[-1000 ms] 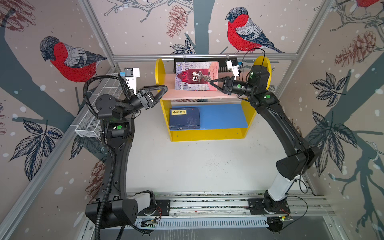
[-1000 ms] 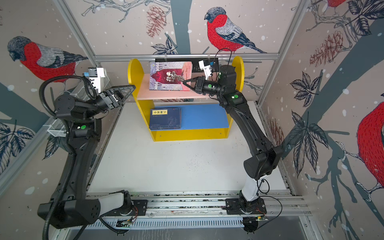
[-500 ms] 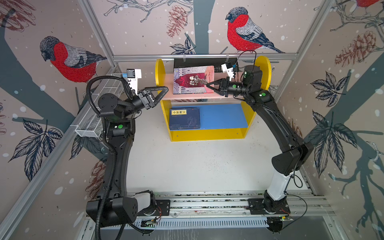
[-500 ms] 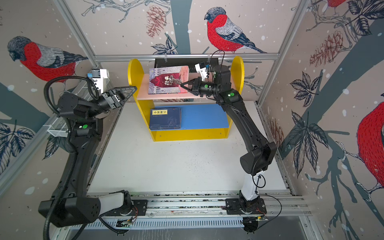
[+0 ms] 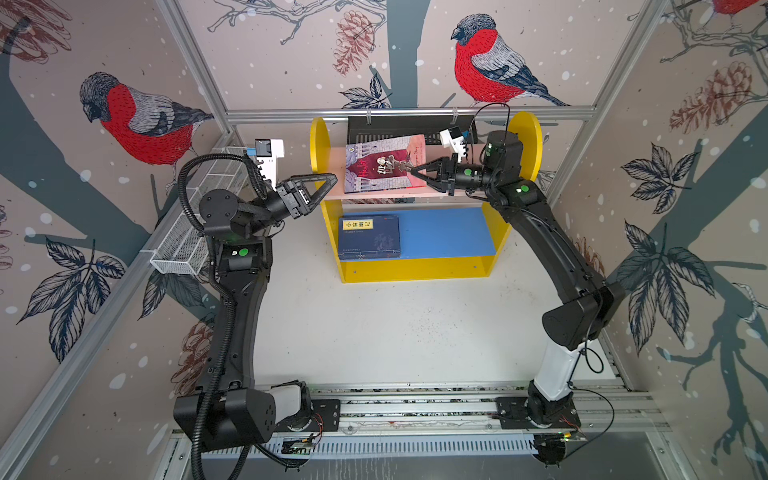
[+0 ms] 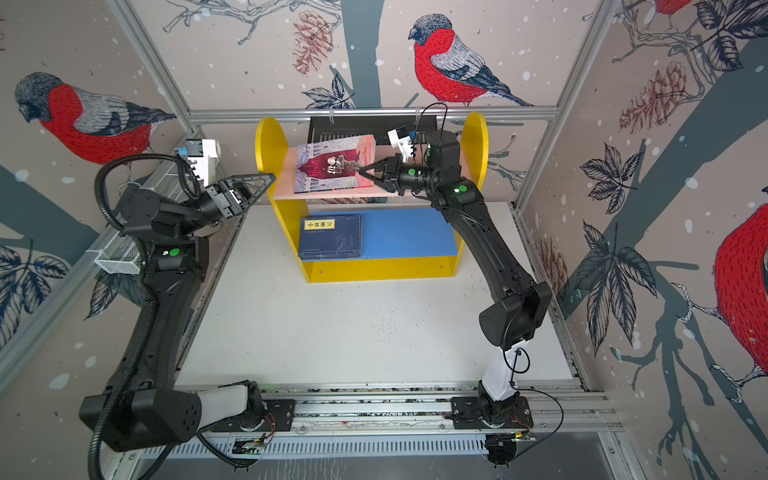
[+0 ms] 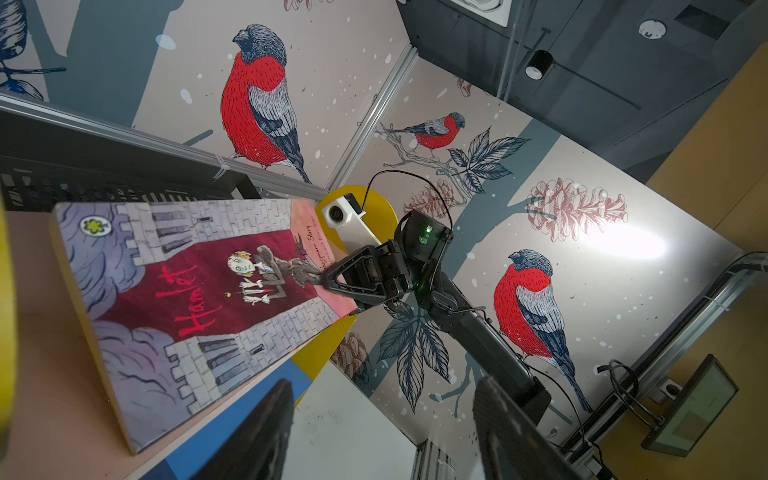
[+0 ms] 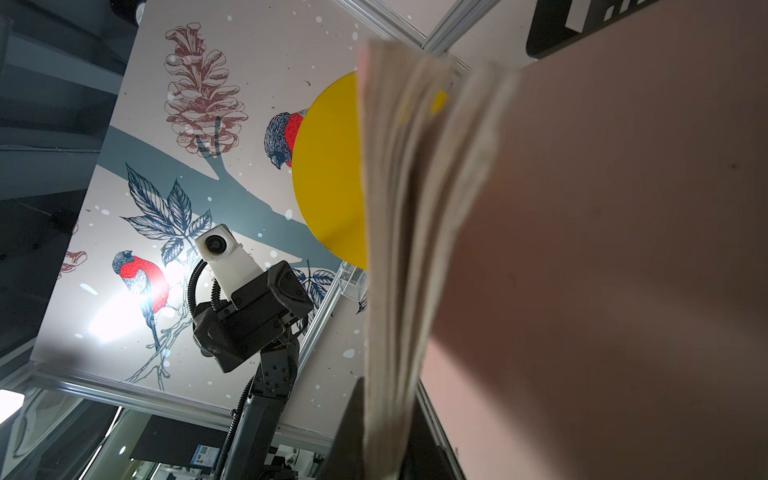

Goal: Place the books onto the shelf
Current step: 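Withdraw the open left gripper while the right gripper lowers the book onto the shelf, then push the Hamlet book deeper onto the pink shelf with the right gripper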

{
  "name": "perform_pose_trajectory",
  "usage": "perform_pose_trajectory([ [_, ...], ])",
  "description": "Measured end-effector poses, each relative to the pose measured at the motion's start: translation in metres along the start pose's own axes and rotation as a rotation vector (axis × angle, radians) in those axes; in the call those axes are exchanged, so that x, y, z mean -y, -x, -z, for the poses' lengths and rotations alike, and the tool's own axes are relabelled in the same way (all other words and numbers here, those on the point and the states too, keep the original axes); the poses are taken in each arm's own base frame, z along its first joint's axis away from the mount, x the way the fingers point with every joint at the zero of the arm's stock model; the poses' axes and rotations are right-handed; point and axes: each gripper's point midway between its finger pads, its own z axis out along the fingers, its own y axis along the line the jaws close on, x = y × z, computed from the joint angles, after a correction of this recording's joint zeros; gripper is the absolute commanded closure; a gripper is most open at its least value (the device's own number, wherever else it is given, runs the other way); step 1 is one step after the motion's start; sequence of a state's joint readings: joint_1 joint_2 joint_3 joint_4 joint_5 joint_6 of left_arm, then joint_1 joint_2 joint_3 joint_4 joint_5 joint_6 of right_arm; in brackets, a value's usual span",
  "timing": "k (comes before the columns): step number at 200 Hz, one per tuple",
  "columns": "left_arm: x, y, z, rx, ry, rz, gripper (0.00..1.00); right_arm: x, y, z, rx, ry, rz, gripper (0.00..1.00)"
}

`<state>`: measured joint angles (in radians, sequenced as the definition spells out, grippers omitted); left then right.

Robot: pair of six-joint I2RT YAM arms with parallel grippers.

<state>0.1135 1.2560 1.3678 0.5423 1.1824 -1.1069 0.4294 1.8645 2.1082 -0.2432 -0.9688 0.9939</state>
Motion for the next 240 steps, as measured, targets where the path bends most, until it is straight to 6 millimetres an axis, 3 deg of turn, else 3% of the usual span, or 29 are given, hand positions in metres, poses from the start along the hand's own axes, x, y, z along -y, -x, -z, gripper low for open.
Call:
perform_pose_trajectory([
  [40, -0.001, -0.001, 0.000, 0.001, -0.006, 0.016, 0.31, 0.002, -0.001, 0.003, 0.012, -0.035, -0.023, 0.90],
  [111, 0.002, 0.000, 0.000, 0.004, -0.014, 0.012, 0.30, -0.008, -0.002, 0.010, 0.046, -0.068, -0.028, 0.91],
  [166, 0.002, 0.000, 0.000, 0.007, -0.020, 0.016, 0.29, -0.006, -0.019, 0.020, 0.070, -0.108, -0.088, 0.81],
  [206, 0.001, 0.001, 0.000, 0.012, -0.023, 0.027, 0.28, -0.004, -0.014, 0.020, 0.088, -0.117, -0.108, 0.81],
  [240, 0.002, 0.001, 0.000, 0.014, -0.026, 0.030, 0.28, -0.004, -0.013, 0.016, 0.096, -0.113, -0.123, 0.70],
])
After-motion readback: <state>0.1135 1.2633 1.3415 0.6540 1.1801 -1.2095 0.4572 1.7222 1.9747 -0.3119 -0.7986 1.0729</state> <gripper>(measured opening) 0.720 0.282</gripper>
